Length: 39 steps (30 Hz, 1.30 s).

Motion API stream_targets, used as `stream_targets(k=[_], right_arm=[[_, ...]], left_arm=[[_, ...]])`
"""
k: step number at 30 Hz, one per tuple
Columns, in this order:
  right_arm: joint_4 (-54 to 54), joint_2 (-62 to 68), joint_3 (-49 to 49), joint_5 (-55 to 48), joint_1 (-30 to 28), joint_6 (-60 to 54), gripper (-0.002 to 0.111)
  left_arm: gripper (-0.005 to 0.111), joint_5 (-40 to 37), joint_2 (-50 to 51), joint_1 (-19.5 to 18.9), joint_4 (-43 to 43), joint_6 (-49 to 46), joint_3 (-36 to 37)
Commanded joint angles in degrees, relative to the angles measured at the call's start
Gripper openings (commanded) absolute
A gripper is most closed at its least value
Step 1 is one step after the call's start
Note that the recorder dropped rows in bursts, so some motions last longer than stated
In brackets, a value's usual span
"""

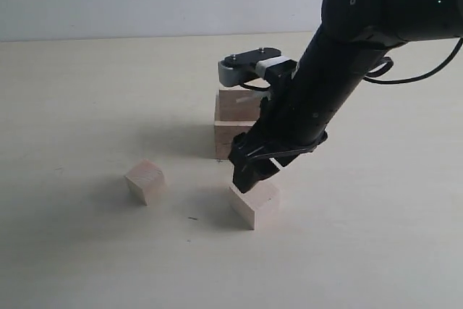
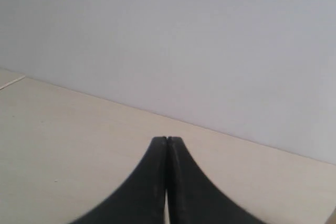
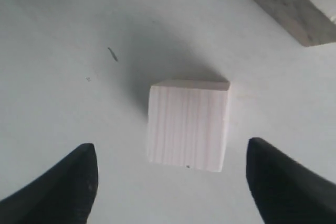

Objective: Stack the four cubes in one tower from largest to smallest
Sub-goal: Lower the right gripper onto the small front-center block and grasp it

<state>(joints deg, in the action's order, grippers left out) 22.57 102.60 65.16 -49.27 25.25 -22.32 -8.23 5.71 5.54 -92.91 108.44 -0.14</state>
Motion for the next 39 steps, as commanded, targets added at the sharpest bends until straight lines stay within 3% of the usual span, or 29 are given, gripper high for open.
stream_targets(k=[1, 7, 23, 39], right_arm=[[-4.11, 1.85, -0.24, 1.8, 0.11, 0.49, 0.074], [2.82, 4.08, -0.24, 5.59, 0.11, 1.21, 0.074], [1.0, 7.43, -0.24, 5.52, 0.11, -0.66, 0.072], [0.96, 8.15, -0.24, 7.44, 0.11, -0.68, 0.063]], left_arm=[[0.0, 2.47, -0.24, 4.17, 0.32, -2.19, 0.14], [0.0, 2.47, -0.24, 4.17, -1.33, -2.19, 0.14], [0.0, 2.47, -0.24, 4.17, -1.33, -2.31, 0.14], [0.0, 2.57, -0.24, 4.17, -1.33, -2.31, 0.14]])
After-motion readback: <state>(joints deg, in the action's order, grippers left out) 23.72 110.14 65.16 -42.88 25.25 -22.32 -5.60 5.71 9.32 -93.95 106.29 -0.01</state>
